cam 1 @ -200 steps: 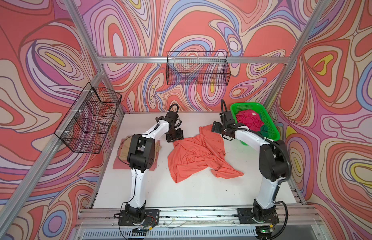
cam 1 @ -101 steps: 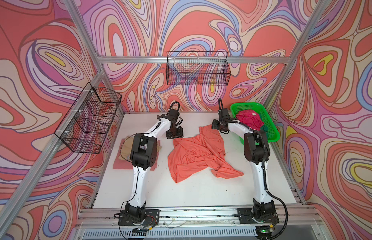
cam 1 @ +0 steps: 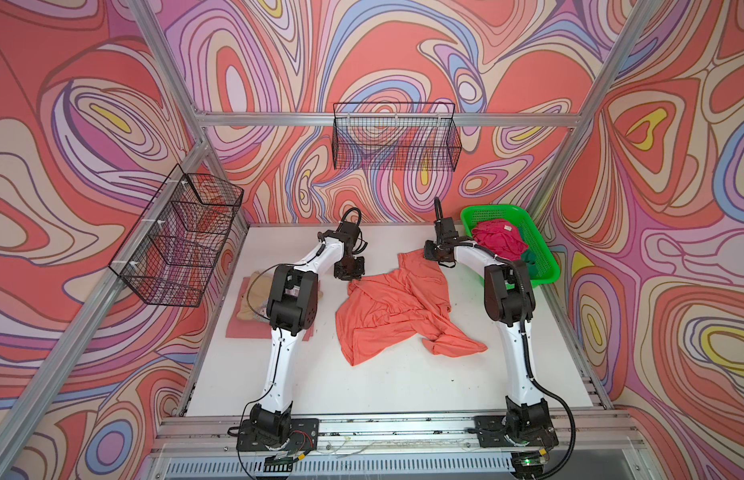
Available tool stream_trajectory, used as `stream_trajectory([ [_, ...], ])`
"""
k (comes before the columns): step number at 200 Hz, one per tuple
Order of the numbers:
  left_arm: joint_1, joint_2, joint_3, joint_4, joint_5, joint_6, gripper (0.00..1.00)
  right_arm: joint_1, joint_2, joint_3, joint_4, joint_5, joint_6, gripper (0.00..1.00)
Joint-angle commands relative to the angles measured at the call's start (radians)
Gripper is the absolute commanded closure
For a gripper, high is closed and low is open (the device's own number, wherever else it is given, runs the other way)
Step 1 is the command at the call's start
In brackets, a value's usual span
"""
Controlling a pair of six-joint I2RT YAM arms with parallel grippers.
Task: Fold and stack the t-shirts
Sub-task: 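Open both grippers and move them to the shirt's far edge, then grasp the shirt's far edge with both grippers and lift it up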
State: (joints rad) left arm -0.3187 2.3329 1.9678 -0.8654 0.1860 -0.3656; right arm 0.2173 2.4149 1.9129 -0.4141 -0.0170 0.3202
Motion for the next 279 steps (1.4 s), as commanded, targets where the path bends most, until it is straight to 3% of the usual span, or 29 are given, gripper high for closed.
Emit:
stream_trajectory([
  [1,0.007,-0.007,0.054,-0.044,-0.021,0.015,0.92,0.0,0.006,0.004,-0.017,-0.003,-0.017,1.0],
  [16,0.011,-0.05,0.069,-0.04,-0.04,0.014,1.0,-0.001,-0.031,0.018,-0.017,0.004,-0.028,1.0],
  [53,0.016,-0.21,0.042,-0.009,-0.1,0.016,1.0,-0.001,-0.218,-0.006,0.039,0.025,-0.033,1.0],
  [106,0.02,-0.521,-0.199,0.122,-0.174,0.005,1.0,-0.001,-0.597,-0.186,0.172,0.075,-0.042,1.0],
  [146,0.024,-0.708,-0.257,0.155,-0.263,-0.004,1.0,0.0,-0.875,-0.256,0.238,0.056,-0.009,1.0],
  [178,0.024,-0.883,-0.246,0.215,-0.325,0.032,1.0,-0.001,-1.03,-0.188,0.229,0.032,0.013,1.0],
  [233,0.013,-1.152,-0.257,0.364,-0.182,0.054,1.0,-0.001,-1.156,0.013,0.159,-0.089,0.05,1.0],
  [279,-0.107,-1.276,-0.23,0.446,-0.185,0.224,1.0,-0.001,-1.182,0.2,0.081,-0.156,0.073,1.0],
])
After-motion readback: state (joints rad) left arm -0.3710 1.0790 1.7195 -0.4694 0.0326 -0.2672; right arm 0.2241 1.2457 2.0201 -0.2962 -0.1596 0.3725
